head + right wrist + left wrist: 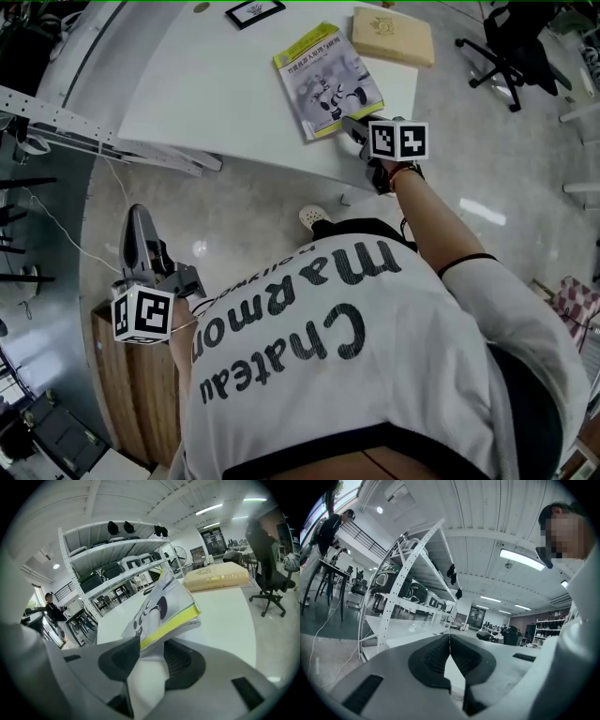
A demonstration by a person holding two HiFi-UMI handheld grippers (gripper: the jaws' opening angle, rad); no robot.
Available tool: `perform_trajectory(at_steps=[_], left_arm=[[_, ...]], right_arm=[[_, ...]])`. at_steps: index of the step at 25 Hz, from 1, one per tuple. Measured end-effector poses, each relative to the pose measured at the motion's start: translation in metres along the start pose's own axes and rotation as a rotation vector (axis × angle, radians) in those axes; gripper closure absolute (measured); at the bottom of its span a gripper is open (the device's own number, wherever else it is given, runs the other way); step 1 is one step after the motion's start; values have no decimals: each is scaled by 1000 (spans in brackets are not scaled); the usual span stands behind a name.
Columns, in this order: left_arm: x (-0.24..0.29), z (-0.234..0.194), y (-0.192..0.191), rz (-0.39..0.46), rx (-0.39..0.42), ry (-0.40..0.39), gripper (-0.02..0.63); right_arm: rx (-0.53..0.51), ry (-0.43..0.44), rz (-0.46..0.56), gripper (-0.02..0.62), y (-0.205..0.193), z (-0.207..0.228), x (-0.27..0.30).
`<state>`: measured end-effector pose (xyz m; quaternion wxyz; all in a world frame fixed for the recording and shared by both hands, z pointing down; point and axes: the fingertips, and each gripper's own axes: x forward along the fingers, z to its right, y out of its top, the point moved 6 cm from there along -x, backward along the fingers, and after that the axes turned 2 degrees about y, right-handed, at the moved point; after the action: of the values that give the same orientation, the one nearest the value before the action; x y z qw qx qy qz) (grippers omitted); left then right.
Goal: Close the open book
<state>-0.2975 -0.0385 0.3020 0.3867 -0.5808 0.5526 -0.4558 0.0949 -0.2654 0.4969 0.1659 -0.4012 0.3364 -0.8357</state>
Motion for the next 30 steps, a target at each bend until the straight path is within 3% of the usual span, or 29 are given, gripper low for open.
perform_trajectory(at_steps=[30], left_arm=[[-25,-6,-5,43,-36,44,581]], right_arm=[[-16,-66,-49,400,-2,0,0]])
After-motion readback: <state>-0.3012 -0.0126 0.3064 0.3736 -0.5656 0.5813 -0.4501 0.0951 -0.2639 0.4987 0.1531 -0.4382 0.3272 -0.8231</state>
